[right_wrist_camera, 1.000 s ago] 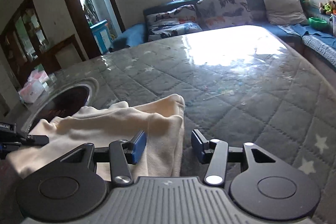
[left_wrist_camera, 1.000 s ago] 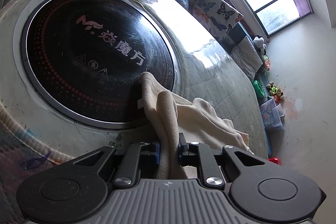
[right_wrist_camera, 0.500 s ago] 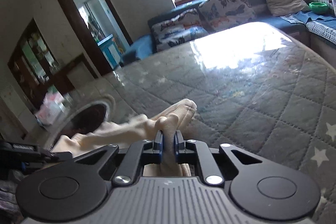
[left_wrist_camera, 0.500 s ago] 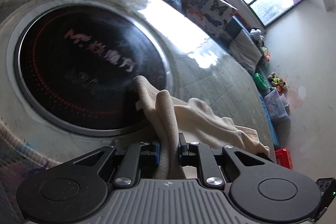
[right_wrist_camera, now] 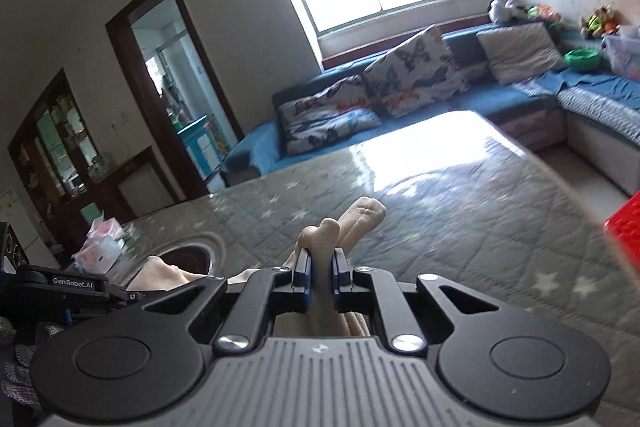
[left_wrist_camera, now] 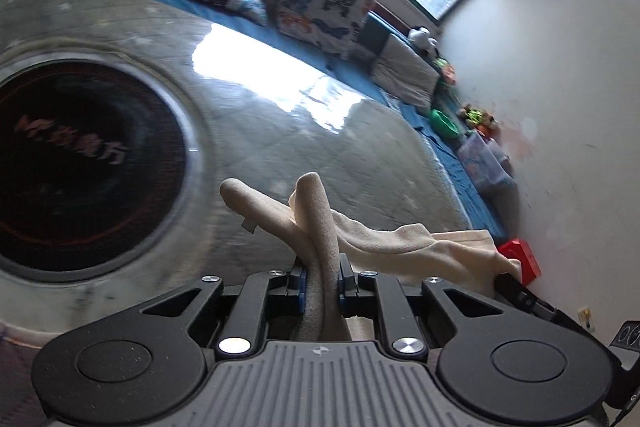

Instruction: Fold clothes

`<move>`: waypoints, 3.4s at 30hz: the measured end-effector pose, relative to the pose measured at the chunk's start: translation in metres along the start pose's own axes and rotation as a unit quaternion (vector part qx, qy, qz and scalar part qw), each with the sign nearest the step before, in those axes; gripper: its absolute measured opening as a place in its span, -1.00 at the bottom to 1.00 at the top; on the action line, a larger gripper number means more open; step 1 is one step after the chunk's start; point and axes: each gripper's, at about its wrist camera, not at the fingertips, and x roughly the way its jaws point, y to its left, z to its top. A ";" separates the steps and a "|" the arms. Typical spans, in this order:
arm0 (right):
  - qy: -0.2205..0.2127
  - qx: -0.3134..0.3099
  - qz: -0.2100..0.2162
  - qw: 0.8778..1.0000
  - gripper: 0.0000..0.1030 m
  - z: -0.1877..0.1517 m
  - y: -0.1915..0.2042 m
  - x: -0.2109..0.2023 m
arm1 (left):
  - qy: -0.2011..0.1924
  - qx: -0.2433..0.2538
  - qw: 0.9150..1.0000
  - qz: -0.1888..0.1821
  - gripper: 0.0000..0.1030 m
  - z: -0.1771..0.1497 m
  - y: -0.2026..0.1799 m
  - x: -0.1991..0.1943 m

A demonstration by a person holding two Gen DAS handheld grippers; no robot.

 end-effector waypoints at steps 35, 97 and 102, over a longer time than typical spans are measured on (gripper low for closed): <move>-0.097 -0.021 -0.087 0.991 -0.83 0.064 -0.058 -0.067 | -0.016 0.129 0.991 -0.022 -0.72 0.018 -0.144 0.059; -0.003 -0.014 -0.126 0.992 -0.84 0.031 -0.090 0.012 | 0.051 0.097 0.991 0.072 -0.70 0.011 -0.087 0.119; 0.003 -0.020 -0.122 0.992 -0.82 0.028 -0.085 0.015 | 0.055 0.096 0.990 0.083 -0.63 0.008 -0.083 0.121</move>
